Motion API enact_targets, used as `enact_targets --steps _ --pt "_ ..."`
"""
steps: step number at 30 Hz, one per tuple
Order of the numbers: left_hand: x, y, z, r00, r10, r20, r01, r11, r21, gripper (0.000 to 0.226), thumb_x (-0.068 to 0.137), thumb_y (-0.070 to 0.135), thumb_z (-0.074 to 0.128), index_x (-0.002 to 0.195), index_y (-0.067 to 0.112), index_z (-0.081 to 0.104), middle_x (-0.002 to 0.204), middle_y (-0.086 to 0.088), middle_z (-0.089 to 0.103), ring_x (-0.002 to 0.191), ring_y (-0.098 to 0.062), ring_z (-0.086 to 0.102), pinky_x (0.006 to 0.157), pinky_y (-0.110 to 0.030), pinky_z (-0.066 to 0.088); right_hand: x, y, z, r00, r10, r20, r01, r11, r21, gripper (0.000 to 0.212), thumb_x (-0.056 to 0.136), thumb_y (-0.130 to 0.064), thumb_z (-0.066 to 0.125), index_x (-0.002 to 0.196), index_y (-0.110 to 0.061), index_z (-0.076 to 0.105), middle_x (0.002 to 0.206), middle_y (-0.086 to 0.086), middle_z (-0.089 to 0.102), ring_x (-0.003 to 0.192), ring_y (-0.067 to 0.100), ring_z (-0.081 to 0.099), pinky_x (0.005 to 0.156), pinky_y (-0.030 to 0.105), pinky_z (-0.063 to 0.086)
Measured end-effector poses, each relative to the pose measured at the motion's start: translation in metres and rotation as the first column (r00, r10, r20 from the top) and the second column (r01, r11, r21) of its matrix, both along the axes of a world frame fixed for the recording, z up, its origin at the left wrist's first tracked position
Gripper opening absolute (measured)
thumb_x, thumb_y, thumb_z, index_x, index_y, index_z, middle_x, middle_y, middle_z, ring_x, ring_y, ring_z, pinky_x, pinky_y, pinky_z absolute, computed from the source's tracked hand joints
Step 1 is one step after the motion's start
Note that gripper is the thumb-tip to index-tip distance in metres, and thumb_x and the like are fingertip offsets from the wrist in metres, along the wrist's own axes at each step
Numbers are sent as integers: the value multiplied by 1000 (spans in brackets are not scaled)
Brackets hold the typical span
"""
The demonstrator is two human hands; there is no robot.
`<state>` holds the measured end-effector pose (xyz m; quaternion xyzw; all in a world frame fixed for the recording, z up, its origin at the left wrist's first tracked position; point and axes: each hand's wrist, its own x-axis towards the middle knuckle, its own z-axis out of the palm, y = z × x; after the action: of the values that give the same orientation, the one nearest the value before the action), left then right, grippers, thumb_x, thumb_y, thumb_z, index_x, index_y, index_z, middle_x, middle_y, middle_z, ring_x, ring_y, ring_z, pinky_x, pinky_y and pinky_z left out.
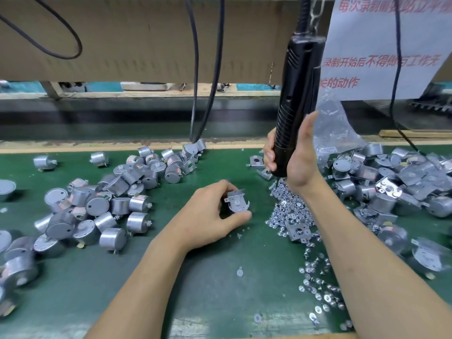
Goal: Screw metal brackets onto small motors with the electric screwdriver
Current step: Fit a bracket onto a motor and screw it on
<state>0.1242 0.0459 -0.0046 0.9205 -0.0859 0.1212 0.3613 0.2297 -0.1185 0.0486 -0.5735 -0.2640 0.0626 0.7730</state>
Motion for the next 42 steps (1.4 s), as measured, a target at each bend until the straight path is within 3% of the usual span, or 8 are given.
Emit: enact_targets --steps 3,11,42 --pt "1 -1 -2 1000 12 -9 -12 999 -41 15 89 40 57 97 28 60 76 38 56 60 0 49 59 -10 36 3 1 -4 1000 -15 0 15 1000 -10 88 56 -103 44 60 -16 52 53 3 47 40 18 42 46 23 38" --pt "3 -2 -4 999 29 -17 -31 994 -106 7 87 32 61 94 30 63 80 16 66 53 -6 45 55 -13 36 6 4 -9 992 -121 31 122 992 -42 84 60 -102 37 58 -19 54 52 3 49 40 18 45 47 24 42" --pt "0 -4 2 999 41 -27 -43 997 -62 6 91 24 62 97 25 64 66 33 57 54 -5 47 55 -11 36 16 0 -20 989 -151 2 151 987 -47 81 65 -101 38 59 -22 59 53 3 52 40 17 45 44 24 40"
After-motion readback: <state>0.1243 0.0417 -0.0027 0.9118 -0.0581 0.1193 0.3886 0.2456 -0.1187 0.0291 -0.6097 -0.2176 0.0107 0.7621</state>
